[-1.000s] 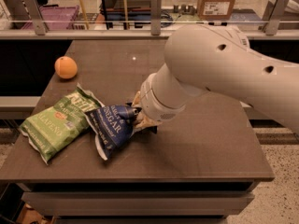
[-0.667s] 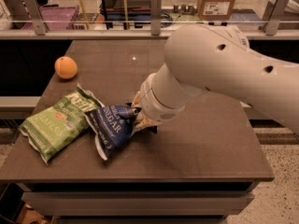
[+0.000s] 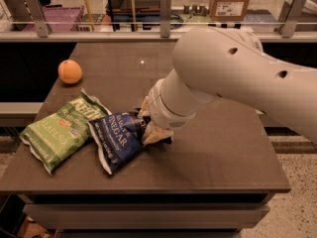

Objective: Move blue chip bag near green jalapeno chip bag

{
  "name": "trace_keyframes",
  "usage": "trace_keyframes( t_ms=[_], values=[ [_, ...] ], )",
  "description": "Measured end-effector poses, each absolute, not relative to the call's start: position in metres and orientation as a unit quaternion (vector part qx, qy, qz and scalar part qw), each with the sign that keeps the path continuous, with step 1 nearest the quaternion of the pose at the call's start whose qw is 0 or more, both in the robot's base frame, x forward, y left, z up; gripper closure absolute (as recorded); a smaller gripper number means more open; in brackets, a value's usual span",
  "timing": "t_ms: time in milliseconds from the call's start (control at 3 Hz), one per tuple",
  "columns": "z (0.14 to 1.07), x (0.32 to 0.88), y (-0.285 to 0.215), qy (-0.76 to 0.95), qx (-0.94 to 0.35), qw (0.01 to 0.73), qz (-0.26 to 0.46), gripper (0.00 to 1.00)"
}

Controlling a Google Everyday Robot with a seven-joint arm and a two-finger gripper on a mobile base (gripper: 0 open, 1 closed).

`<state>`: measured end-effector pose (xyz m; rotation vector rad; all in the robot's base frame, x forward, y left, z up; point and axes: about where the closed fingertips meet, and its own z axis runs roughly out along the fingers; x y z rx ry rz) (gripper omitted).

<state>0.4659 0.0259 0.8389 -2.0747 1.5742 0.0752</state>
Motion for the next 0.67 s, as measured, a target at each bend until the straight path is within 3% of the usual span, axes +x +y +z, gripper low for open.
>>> trace_keyframes(
  t_ms=[333, 667],
  values=[
    [0.8389, 0.4654, 0.0268, 0.582, -0.769, 0.265, 0.028, 0.00],
    [0.8389, 0.4654, 0.0269, 0.582, -0.769, 0.265, 0.028, 0.00]
  ],
)
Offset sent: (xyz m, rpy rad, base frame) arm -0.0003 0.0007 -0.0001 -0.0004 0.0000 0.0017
